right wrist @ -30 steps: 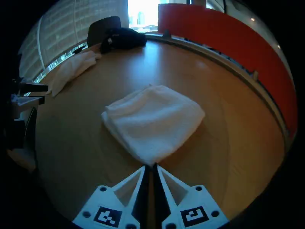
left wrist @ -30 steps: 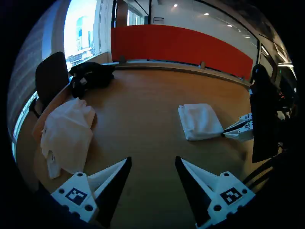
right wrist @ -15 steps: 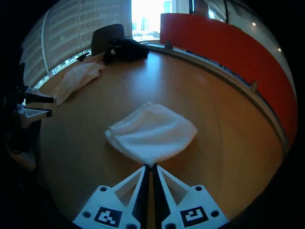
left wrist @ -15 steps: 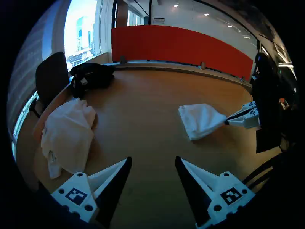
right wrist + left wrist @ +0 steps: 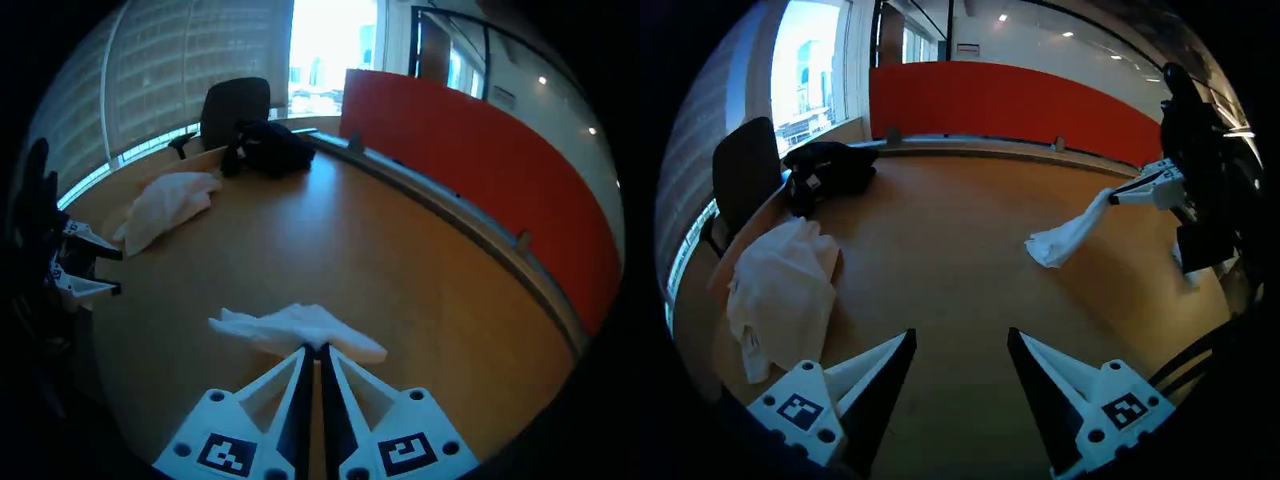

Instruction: Fold towel

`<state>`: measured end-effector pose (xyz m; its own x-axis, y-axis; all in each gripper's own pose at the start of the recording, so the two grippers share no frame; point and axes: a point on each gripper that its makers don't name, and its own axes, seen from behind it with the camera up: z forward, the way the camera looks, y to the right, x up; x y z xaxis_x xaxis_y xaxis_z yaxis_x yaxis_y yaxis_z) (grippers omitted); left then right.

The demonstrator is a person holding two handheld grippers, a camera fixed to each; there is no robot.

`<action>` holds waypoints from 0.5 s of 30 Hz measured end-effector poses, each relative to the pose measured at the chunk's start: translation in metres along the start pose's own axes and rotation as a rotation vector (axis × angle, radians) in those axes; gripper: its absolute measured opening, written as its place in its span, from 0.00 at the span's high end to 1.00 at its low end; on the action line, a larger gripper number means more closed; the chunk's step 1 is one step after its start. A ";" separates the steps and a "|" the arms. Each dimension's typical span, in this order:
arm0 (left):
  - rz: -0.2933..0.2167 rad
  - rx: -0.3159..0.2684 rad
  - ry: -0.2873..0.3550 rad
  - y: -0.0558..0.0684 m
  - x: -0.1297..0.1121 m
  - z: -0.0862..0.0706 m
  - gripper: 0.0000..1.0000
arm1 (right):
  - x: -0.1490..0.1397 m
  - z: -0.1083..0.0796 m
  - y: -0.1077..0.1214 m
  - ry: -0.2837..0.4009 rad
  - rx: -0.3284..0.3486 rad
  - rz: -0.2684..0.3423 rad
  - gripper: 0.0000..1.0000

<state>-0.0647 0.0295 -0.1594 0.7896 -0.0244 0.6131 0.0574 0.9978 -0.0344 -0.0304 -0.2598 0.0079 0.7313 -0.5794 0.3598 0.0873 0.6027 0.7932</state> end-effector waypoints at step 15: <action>0.019 -0.023 0.020 0.007 0.012 -0.002 0.16 | 0.049 -0.036 0.028 0.052 -0.026 -0.035 0.94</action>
<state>-0.0540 0.0357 -0.1537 0.8026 -0.0073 0.5965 0.0566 0.9964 -0.0639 0.0325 -0.2518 0.0297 0.7617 -0.5715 0.3053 0.1303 0.5967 0.7918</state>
